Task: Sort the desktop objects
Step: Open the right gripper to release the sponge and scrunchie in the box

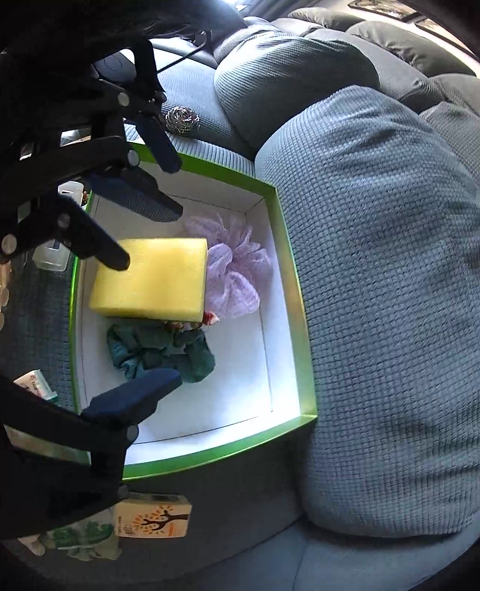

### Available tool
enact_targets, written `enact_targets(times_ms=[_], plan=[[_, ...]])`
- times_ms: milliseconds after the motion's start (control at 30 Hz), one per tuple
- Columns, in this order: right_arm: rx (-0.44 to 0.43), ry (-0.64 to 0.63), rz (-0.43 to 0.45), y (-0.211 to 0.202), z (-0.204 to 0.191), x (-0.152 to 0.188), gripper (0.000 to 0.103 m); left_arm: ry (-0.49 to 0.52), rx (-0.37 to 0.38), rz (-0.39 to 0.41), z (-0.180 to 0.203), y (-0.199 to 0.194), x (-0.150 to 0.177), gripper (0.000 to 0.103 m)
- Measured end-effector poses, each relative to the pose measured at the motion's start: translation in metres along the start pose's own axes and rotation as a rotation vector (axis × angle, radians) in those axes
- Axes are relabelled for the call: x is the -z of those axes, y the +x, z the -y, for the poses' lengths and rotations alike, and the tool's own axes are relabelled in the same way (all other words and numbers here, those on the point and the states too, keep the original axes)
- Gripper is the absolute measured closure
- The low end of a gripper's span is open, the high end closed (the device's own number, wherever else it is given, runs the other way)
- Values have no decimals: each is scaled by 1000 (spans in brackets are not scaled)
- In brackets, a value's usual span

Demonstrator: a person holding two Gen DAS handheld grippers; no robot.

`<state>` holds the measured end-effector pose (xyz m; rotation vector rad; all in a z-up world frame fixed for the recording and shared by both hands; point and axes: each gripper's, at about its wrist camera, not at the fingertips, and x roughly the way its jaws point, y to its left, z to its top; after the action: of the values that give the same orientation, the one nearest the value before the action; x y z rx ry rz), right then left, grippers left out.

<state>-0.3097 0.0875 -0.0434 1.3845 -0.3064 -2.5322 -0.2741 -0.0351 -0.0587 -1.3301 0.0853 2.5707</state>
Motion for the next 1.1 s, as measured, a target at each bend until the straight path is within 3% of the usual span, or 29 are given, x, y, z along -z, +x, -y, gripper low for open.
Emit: enact_targets(times_ms=[267, 1100], plan=[[53, -11, -4, -1, 0, 4, 19, -5, -77, 20, -1, -6, 3, 8], [62, -16, 29, -35, -4, 15, 19, -10, -127, 51, -2, -34, 13, 8]])
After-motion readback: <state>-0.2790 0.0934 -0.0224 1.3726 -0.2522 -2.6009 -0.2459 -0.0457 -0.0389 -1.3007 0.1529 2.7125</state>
